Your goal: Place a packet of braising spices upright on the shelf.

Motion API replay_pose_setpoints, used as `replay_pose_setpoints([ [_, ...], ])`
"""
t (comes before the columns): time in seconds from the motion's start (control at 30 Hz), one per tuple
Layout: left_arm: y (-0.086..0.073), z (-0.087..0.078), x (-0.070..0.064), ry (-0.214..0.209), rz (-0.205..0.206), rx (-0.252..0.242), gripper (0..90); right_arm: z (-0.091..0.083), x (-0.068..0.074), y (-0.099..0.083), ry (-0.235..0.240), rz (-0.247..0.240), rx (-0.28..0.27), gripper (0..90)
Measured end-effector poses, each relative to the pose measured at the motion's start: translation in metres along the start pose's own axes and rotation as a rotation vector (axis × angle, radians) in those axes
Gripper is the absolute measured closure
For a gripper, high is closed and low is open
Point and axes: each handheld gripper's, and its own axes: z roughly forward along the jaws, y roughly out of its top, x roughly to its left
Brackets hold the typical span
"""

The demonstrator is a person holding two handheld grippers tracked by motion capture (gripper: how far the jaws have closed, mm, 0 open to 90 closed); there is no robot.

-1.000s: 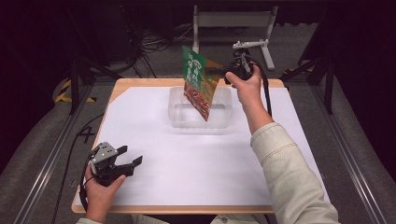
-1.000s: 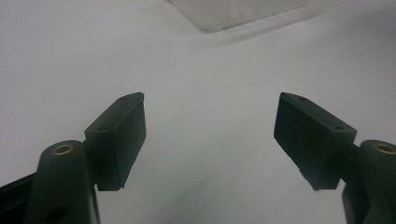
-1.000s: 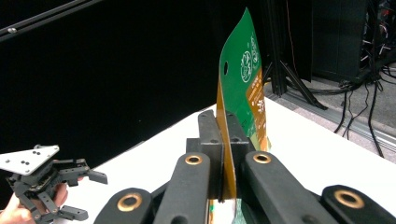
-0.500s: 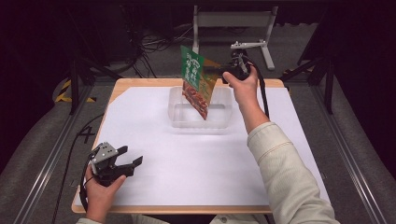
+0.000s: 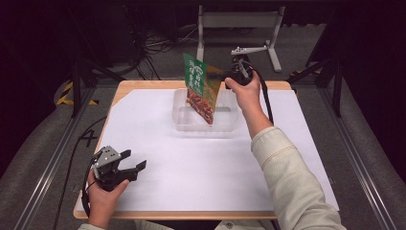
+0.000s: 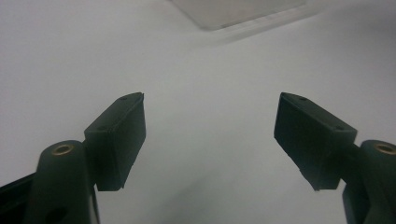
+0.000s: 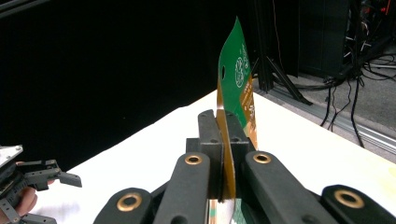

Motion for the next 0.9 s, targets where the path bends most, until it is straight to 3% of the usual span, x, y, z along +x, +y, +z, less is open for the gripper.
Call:
replay_pose_setpoints([
  [0.53, 0.001, 0.002, -0.001, -0.003, 0.001, 0.003, 25.7, 0.009, 0.0, -0.015, -0.008, 0.009, 0.025, 89.1],
  [0.9, 0.002, 0.003, -0.002, -0.006, 0.008, 0.01, 25.7, -0.001, -0.003, -0.028, 0.003, 0.032, 0.001, 85.1],
])
